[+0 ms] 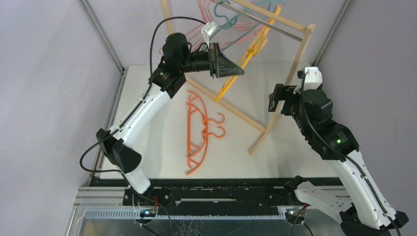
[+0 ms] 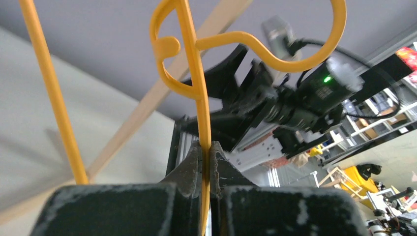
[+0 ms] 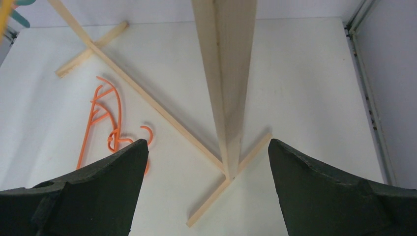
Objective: Organize the hangers
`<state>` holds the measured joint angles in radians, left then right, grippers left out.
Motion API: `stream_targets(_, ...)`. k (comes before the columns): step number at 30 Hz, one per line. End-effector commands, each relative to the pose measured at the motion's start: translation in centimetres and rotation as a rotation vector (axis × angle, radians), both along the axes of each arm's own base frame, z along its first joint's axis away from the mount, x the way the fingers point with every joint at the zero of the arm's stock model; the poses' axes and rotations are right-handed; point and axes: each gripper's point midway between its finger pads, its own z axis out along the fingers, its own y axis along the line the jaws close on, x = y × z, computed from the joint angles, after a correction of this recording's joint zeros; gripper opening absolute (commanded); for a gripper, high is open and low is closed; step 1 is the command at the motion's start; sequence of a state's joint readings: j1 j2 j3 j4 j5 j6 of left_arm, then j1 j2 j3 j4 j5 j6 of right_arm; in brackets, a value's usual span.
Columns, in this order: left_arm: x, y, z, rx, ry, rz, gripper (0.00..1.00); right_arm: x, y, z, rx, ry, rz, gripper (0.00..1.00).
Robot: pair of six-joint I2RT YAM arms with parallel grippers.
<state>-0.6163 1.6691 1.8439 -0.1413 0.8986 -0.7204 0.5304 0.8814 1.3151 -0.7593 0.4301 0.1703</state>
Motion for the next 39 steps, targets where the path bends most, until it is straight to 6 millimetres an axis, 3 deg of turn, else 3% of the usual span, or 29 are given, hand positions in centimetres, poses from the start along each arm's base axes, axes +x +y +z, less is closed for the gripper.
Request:
stream_targets(1, -0.7, 1.0, 8.0, -0.223, -0.094, -0.088, 0.0, -0.1, -1.0, 0.6, 0.003, -0.025, -0.051, 1.0)
stream_targets(4, -0.1, 1.0, 8.9, -0.283, -0.067, -0.106, 0.0, 0.0, -1.2, 0.5, -0.002, -0.026, -0.059, 1.0)
stream_targets(17, 1.1, 0.3, 8.1, -0.28, -0.038, -0.108, 0.0, 0.5, -0.9, 0.1, -0.016, -0.018, -0.05, 1.0)
stream_targets(31, 6.8, -1.2, 4.5, -0.206, 0.149, 0.08, 0.0, -0.3, -2.1, 0.4, -0.037, -0.032, -0.08, 1.0)
stream_targets(39, 9.9, 0.3, 3.0, -0.15, 0.16, 0.245, 0.0, -0.3, -2.1, 0.4, -0.04, -0.029, -0.08, 1.0)
